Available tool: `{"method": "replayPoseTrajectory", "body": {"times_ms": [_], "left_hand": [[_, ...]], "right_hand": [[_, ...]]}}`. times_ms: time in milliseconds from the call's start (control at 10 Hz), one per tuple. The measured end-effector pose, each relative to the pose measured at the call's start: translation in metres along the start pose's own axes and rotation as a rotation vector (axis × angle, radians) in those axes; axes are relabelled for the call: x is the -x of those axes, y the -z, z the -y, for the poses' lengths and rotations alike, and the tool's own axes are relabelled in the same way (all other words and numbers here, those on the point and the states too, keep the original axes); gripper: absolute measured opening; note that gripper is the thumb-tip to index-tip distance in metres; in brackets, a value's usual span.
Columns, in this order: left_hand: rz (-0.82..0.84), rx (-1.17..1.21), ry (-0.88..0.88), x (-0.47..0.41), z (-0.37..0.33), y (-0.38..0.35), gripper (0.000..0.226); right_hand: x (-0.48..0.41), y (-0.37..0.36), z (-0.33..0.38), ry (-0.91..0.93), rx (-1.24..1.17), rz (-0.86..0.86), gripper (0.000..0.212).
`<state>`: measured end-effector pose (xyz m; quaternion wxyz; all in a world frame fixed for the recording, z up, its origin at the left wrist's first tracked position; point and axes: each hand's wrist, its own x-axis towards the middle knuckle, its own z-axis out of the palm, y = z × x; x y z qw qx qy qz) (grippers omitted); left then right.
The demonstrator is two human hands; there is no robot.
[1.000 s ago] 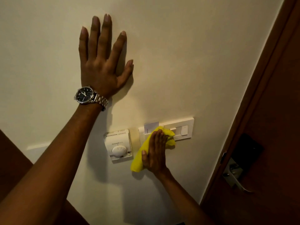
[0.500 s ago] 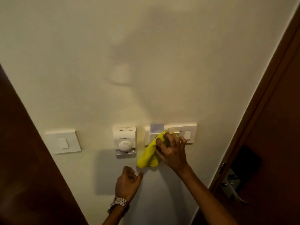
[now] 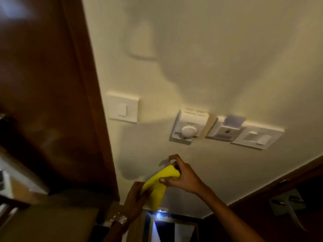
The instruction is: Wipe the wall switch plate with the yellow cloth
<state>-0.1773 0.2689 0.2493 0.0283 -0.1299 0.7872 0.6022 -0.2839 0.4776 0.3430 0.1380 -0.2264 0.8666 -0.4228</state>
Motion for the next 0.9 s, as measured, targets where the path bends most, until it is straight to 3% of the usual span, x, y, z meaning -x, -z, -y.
{"method": "replayPoseTrajectory", "body": {"times_ms": [100,200,300,400,500,600,800,900], "left_hand": [[0.007,0.136,0.305,0.03,0.062,0.057,0.031],[-0.028,0.178,0.481,0.062,0.113,0.118,0.067],[-0.062,0.108,0.586,0.097,0.195,0.178,0.056],[-0.192,0.151,0.766,0.142,0.307,0.23,0.045],[-0.289,0.119,0.792,0.159,0.356,0.254,0.05],[-0.397,0.04,0.859,0.158,0.436,0.264,0.034],[-0.114,-0.47,0.763,0.143,0.517,0.226,0.049],[0.119,-0.646,0.863,0.143,0.5,0.218,0.064]], "right_hand": [[-0.031,-0.086,0.003,-0.318,-0.236,0.347,0.053],[-0.056,-0.188,-0.005,-0.664,-0.502,0.596,0.051],[-0.077,-0.296,-0.014,-0.689,-0.423,0.779,0.029],[-0.094,-0.417,-0.017,-0.574,-0.365,0.898,0.031],[-0.103,-0.493,-0.017,-0.379,-0.257,0.878,0.036],[-0.1,-0.584,-0.04,-0.075,0.018,0.814,0.037],[-0.067,-0.627,-0.12,0.279,0.628,0.823,0.048],[-0.069,-0.611,-0.115,0.377,0.756,0.849,0.054]]}}
